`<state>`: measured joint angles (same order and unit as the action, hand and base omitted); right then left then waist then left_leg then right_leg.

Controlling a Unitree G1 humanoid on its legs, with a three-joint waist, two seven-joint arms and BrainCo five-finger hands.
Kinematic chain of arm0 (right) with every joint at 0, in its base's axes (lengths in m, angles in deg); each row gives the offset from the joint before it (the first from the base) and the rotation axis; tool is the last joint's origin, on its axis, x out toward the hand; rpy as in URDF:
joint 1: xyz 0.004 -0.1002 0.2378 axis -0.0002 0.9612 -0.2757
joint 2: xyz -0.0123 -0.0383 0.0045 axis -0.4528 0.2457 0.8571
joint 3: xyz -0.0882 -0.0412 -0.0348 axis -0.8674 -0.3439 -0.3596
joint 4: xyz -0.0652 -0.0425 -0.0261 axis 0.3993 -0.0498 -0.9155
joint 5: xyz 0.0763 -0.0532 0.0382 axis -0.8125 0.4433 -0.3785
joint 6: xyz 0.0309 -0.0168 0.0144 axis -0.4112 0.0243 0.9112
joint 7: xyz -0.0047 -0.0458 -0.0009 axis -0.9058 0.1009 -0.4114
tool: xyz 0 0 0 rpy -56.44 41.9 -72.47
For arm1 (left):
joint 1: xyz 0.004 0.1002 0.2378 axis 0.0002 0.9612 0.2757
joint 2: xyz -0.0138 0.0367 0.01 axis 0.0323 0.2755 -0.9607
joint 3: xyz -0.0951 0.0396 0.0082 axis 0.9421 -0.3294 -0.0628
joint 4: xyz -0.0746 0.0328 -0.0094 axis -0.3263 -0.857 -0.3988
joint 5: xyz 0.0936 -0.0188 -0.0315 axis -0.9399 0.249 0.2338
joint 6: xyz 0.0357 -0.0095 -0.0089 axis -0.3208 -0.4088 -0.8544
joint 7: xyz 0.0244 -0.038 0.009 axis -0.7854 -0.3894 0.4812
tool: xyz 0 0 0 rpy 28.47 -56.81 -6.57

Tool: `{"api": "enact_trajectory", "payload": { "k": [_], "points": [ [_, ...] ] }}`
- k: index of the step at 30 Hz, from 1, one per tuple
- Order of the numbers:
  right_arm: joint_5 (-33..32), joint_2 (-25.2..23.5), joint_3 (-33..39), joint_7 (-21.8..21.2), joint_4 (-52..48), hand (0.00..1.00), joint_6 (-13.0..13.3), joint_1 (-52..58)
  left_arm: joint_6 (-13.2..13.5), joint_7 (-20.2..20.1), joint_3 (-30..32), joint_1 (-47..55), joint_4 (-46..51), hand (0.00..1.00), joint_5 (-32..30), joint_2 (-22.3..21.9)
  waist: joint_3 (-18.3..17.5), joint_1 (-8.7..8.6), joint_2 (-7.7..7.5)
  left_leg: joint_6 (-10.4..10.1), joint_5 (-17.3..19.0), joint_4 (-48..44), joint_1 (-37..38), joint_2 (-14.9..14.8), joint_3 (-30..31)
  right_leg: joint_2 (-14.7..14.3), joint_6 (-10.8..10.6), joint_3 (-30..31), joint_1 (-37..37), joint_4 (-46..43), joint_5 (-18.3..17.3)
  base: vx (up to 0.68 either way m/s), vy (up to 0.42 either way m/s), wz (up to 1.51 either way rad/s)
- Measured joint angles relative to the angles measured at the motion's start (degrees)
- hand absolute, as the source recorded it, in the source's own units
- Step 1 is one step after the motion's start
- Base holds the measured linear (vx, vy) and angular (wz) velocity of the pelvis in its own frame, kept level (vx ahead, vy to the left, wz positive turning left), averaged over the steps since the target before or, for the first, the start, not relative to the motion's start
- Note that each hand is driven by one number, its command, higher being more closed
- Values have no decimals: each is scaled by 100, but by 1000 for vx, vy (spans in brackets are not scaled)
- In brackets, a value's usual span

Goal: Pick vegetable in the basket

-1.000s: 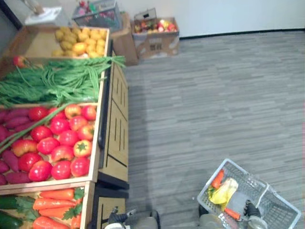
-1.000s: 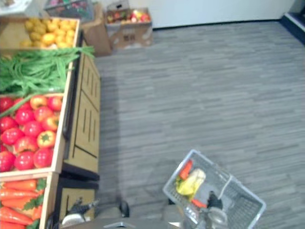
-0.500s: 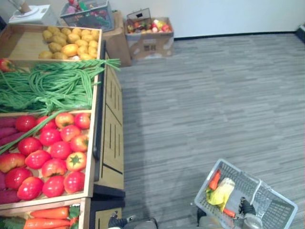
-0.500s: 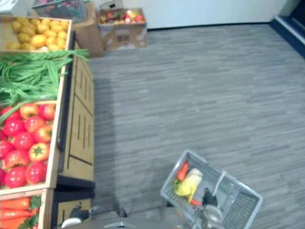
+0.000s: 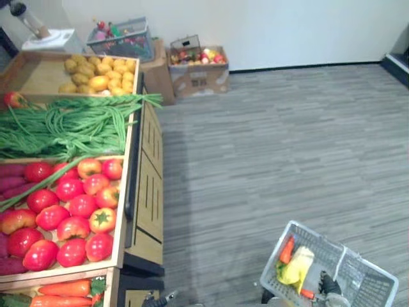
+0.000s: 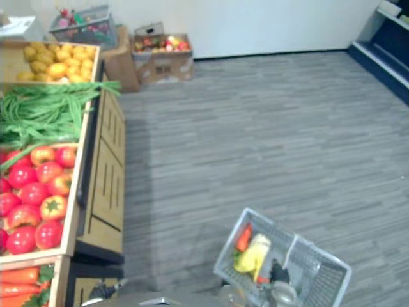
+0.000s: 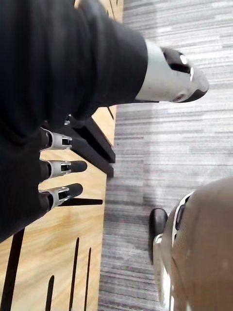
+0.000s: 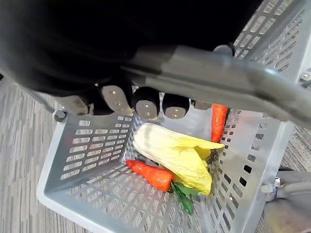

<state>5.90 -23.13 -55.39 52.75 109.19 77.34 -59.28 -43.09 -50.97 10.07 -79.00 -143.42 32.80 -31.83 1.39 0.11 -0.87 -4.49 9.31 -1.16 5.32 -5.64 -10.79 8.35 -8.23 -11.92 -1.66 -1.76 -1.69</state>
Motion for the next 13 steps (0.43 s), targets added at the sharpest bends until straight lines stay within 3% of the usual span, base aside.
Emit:
{"api": "enact_trajectory", "payload": {
  "k": [6,13],
  "points": [
    [13,11,-154,-4,55,100,-9,10,26,-48,44,-2,-77,0,113,-11,-90,3,30,-105,-32,111,99,-160,46,-204,125,-70,204,293,94,18,-56,3],
    [13,25,-277,-36,70,100,-5,14,27,-48,59,-22,-82,0,214,1,-93,-8,-21,-108,-29,105,110,-62,52,-143,93,-83,345,482,159,44,20,2]
  ]
}}
